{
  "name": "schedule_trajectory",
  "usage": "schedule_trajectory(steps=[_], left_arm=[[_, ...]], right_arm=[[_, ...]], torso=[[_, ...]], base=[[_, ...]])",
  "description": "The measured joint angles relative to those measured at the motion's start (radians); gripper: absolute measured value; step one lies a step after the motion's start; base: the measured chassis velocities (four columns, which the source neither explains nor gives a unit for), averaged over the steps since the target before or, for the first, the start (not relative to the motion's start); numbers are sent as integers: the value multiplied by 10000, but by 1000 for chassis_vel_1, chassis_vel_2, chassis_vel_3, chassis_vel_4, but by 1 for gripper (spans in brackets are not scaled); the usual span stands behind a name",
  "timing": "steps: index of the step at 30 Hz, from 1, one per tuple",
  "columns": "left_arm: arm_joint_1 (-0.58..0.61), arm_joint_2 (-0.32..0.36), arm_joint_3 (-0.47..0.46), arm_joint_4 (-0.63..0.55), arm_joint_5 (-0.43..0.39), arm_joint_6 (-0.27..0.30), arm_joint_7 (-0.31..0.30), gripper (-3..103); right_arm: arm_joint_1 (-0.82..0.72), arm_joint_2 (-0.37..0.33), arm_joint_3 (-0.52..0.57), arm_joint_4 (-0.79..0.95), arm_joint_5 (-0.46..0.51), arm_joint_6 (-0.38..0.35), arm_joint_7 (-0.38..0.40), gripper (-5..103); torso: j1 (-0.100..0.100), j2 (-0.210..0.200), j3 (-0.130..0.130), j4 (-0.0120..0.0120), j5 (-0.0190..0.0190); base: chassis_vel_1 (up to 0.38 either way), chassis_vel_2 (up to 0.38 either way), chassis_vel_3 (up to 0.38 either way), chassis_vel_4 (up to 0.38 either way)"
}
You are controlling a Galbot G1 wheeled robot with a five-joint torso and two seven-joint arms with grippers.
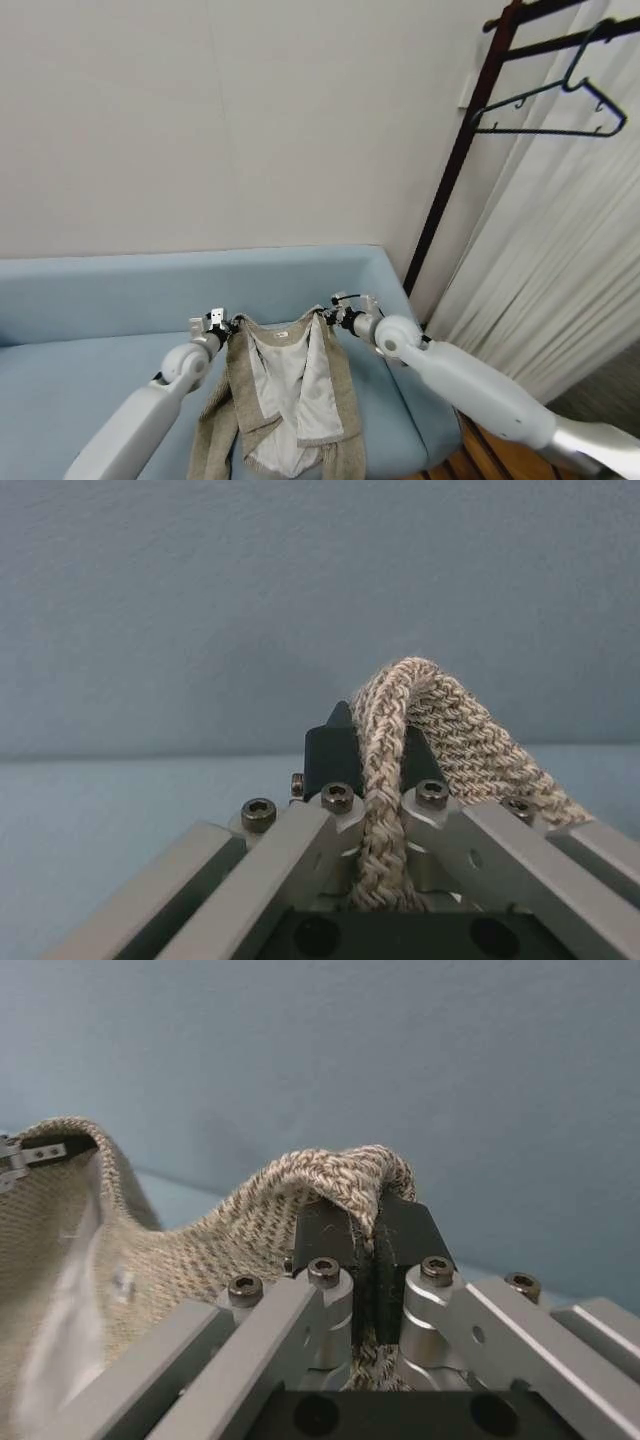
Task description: Pick up the clothes from the sofa and hang them on the clothes hanger.
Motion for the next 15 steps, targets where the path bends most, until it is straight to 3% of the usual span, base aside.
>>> schedule_trajectory(steps=[3,8,13,14,15], left_arm=[[-550,-292,285,767,129,-168,61,2],[-1608,-883,732,2299,384,-377,376,2],[-2383,-1471,1129,3829,951,-520,825,2],[-2503,-1596,1169,4060,1012,-418,868,-1],[-2603,-1710,1208,4251,1049,-336,894,4]], right_arm=[[99,355,0,-762,-660,294,-337,2],[305,919,-17,-2466,-2164,847,-1209,2],[354,1463,-21,-3532,-2912,1050,-1358,-1],[340,1563,-21,-3735,-3085,1064,-1386,4],[329,1647,-23,-3962,-3279,1117,-1422,9]], torso=[[0,-1,1,4,17],[-2,0,0,11,11],[0,0,1,11,11],[-1,1,0,12,11],[-2,1,0,12,11]], base=[[0,0,0,0],[0,0,0,0],[0,0,0,0],[0,0,0,0],[0,0,0,0]])
